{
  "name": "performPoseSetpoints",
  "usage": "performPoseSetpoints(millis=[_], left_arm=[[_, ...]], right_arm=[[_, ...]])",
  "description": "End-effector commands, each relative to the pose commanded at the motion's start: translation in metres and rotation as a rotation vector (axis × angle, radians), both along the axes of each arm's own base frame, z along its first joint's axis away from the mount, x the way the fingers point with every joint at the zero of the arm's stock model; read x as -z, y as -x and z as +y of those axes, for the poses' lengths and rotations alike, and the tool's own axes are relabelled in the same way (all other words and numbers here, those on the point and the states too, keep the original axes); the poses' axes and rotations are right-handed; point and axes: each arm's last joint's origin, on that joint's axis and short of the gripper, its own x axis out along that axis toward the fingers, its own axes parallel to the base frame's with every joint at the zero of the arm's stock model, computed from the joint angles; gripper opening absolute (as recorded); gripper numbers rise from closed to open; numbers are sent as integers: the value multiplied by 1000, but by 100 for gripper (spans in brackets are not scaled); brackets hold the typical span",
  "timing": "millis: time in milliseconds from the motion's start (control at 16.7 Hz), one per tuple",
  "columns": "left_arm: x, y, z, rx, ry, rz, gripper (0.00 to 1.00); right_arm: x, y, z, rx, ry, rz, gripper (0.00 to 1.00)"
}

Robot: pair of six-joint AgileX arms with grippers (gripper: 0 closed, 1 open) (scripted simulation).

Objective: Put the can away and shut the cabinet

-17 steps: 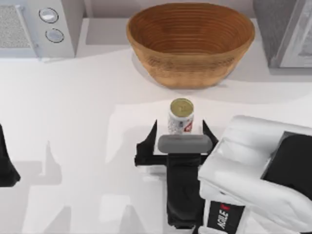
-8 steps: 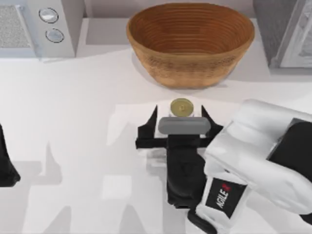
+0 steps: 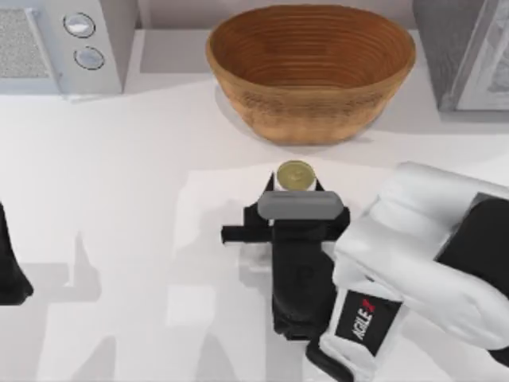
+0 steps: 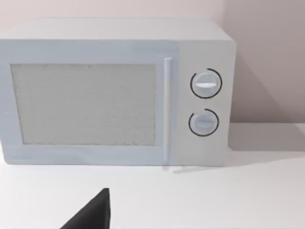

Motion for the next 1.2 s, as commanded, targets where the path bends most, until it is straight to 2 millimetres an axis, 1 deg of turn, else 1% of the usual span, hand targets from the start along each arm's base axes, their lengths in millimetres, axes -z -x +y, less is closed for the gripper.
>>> performPoseSetpoints(millis=[240,300,780,900,1020,1200], left_arm=[[0,0,0,0,0,0,100],[0,0,0,0,0,0,100],[0,0,0,0,0,0,100],[0,0,0,0,0,0,100],[0,0,0,0,0,0,100],[0,0,0,0,0,0,100]], right_arm=[[0,0,0,0,0,0,2],[0,0,0,0,0,0,0],[0,1,0,-2,-1,0,0],[-5,0,2,-3,-1,0,0],[-21,-3,5,-4,-4,-1,0],[-64,-6,8,-4,-12,-7,0]])
